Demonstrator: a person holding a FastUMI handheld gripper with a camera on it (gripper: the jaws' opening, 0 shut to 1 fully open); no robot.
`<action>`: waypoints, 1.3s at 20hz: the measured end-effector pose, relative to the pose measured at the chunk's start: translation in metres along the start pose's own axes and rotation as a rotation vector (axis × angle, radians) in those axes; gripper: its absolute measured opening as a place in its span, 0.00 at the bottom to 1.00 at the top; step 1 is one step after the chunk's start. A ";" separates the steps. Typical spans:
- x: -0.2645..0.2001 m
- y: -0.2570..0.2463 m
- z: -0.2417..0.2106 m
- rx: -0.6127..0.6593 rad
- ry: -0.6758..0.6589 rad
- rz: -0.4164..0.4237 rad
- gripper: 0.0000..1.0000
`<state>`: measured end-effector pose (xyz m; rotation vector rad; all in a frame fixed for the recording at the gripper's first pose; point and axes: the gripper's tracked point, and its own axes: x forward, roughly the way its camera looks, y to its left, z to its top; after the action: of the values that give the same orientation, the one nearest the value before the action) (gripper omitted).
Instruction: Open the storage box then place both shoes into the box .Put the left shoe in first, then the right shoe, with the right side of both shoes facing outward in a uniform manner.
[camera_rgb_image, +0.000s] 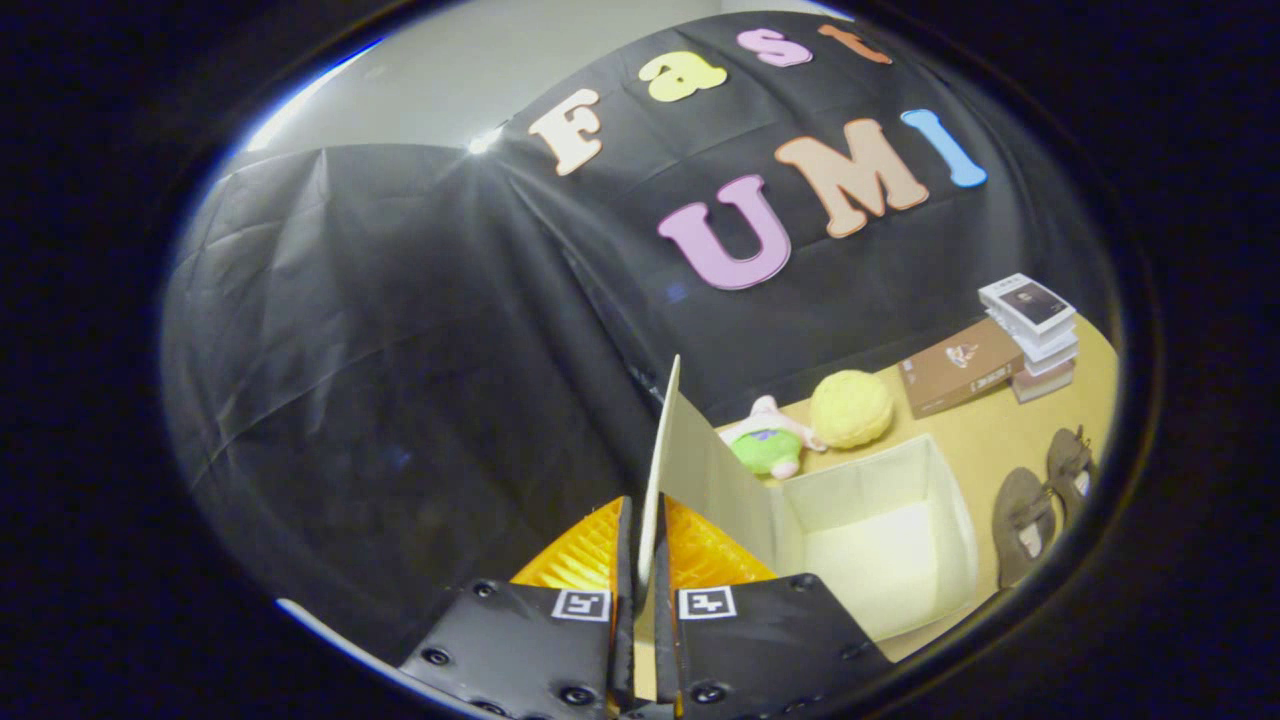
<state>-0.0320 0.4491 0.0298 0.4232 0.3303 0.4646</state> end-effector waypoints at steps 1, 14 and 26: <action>0.003 0.011 -0.013 -0.002 0.024 0.015 0.34; 0.020 0.026 -0.123 -0.165 0.239 0.087 1.00; -0.044 -0.153 -0.007 -0.259 0.149 -0.313 1.00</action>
<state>-0.0169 0.3051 -0.0380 0.0808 0.4660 0.2277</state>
